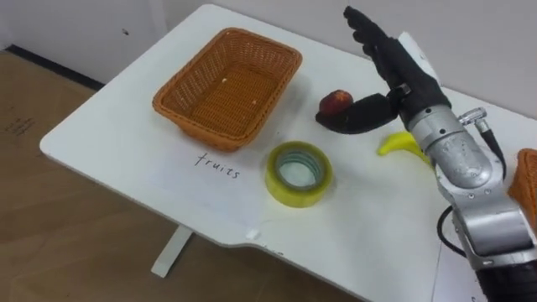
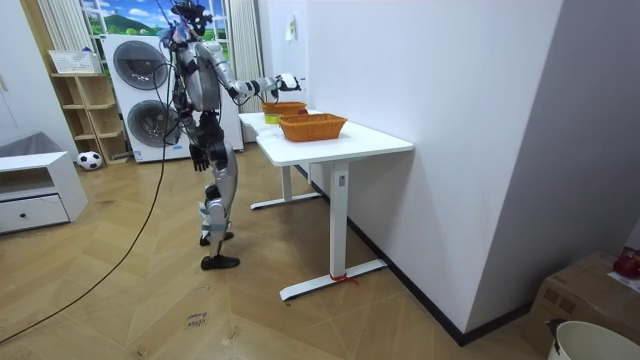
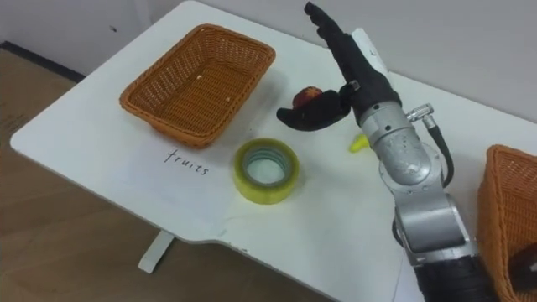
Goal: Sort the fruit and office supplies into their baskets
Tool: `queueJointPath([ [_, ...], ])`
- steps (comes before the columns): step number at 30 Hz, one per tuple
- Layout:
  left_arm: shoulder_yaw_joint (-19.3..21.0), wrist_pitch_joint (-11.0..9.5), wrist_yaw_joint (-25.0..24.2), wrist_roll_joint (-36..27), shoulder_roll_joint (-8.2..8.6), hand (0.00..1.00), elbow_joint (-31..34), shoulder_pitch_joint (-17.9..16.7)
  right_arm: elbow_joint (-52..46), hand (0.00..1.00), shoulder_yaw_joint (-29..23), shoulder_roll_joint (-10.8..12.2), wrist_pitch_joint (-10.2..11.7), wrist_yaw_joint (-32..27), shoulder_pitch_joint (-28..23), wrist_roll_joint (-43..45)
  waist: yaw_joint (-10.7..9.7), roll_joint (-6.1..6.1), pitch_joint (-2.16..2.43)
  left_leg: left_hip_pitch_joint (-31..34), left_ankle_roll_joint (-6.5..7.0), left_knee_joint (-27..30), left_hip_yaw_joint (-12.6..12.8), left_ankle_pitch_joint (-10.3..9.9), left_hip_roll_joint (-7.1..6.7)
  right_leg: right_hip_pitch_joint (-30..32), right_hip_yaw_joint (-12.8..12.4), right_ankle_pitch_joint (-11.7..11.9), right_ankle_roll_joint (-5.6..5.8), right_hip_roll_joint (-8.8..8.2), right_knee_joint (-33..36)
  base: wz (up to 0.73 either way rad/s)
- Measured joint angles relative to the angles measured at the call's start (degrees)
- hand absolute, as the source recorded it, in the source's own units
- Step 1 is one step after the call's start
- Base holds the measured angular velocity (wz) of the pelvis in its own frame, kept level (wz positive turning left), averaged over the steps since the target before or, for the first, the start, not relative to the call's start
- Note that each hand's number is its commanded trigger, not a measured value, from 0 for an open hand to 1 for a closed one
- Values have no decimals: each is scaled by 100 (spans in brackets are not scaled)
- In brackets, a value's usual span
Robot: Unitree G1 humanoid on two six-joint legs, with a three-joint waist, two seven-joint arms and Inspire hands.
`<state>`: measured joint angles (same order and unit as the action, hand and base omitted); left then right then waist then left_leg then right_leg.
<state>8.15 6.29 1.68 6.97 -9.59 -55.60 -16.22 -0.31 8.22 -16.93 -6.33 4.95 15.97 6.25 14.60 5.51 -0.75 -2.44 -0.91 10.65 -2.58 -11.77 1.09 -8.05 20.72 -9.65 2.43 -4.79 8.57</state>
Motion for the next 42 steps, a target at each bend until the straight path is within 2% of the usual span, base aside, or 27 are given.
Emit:
queueJointPath([
  [1,-30,21,-15,0,2,0,3,12,60,0,82,3,0,-8,2,-87,5,-32,-24,21,0,16,1,0,-4,12,30,-1,2,-7,1,0],
  [6,-55,95,-82,-1,10,0,-5,11,338,0,299,119,-2,-7,25,-149,8,-79,-53,133,0,80,0,0,-7,85,108,-6,9,-13,3,0],
  [10,-57,132,-110,-1,19,0,-6,-7,529,0,313,173,-2,-9,43,-133,18,-114,-51,178,0,114,2,0,-7,91,210,-7,11,-18,4,3],
  [14,-57,220,-136,3,24,0,12,-37,679,0,423,249,-3,-37,128,124,35,-136,-41,192,0,123,38,0,-2,108,221,-9,14,-19,5,-3],
  [17,-56,248,-135,3,24,0,78,-23,804,0,440,250,-3,-52,141,339,148,-152,-34,230,0,122,70,0,2,133,225,-9,15,-19,5,-4],
  [20,-59,253,-133,3,26,0,114,-26,858,0,442,251,-4,-51,142,371,176,-180,-15,247,0,121,70,0,3,136,262,-9,15,-19,5,3],
  [22,-66,277,-124,3,51,0,152,-36,874,0,472,251,-4,-53,144,371,191,-223,20,240,2,126,76,1,2,137,270,-9,15,-22,5,0],
  [25,-72,303,-119,1,83,0,271,-22,1008,0,608,251,-5,-60,152,474,190,-251,35,217,2,142,76,2,0,124,270,-9,15,-23,5,0],
  [29,-74,301,-113,-2,123,0,285,48,1082,0,689,256,-89,-51,152,564,183,-248,34,219,2,139,76,3,0,122,277,-10,16,-25,5,0],
  [42,-165,295,-132,-9,125,0,282,58,1080,0,687,259,-90,-52,152,803,159,-171,10,229,2,128,79,3,1,133,283,-10,16,-25,5,0],
])
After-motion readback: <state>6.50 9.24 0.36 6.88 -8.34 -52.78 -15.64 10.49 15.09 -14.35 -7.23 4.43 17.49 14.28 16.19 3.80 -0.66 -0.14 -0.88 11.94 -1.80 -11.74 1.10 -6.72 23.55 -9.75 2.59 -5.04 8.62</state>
